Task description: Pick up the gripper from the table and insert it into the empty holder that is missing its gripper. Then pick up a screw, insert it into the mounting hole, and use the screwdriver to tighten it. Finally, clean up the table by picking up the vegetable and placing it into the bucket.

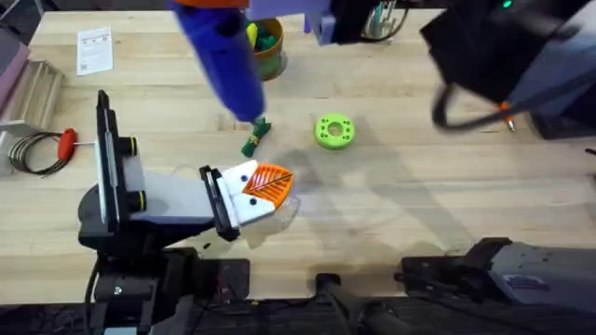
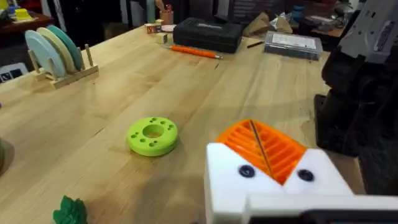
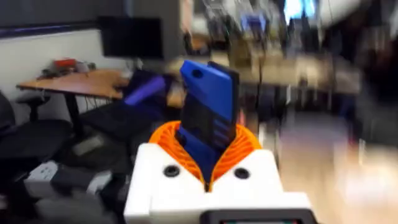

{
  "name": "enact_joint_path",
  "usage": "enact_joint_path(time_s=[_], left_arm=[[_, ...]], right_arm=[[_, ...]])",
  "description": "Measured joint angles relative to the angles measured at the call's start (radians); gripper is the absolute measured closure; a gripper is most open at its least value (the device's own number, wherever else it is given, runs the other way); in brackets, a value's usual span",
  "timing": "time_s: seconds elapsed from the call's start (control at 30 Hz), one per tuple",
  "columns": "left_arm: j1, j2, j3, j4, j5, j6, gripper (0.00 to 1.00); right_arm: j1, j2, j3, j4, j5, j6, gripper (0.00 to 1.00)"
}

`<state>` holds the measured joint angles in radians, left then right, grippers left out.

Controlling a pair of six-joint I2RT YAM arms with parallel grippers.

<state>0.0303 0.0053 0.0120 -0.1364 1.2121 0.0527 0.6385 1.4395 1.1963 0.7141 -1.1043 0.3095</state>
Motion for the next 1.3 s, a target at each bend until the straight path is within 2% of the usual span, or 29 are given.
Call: enact_joint_path(time_s=[0.13,0.2,0.3,0.47,0.7,0.87,1.07,1.2,1.23,1.3], left_arm=[[0.0,0.0,0.0,0.0,0.0,0.0,0.985],[0.0,0.0,0.0,0.0,0.0,0.0,0.985],[0.0,0.0,0.0,0.0,0.0,0.0,0.985],[0.0,0.0,0.0,0.0,0.0,0.0,0.985],[0.0,0.0,0.0,0.0,0.0,0.0,0.985],[0.0,0.0,0.0,0.0,0.0,0.0,0.985],[0.0,0.0,0.0,0.0,0.0,0.0,0.985],[0.0,0.0,0.0,0.0,0.0,0.0,0.985],[0.0,0.0,0.0,0.0,0.0,0.0,0.985],[0.0,0.0,0.0,0.0,0.0,0.0,0.985]], right_arm=[[-0.081,0.016,0.091,-0.553,0.083,-0.177,0.981],[-0.116,0.027,0.154,-0.837,0.197,-0.306,0.982],[-0.148,0.036,0.242,-1.119,0.386,-0.499,0.982],[-0.167,0.029,0.324,-1.298,0.623,-0.798,0.982],[-0.192,0.043,0.335,-1.611,0.872,-1.191,0.982],[-0.215,0.105,0.335,-1.667,1.027,-1.342,0.982],[-0.29,0.181,0.318,-1.65,1.099,-1.448,0.982],[-0.355,0.207,0.263,-1.575,1.114,-1.486,0.982],[-0.403,0.216,0.196,-1.502,1.118,-1.516,0.982],[-0.43,0.219,0.151,-1.463,1.12,-1.539,0.982]])
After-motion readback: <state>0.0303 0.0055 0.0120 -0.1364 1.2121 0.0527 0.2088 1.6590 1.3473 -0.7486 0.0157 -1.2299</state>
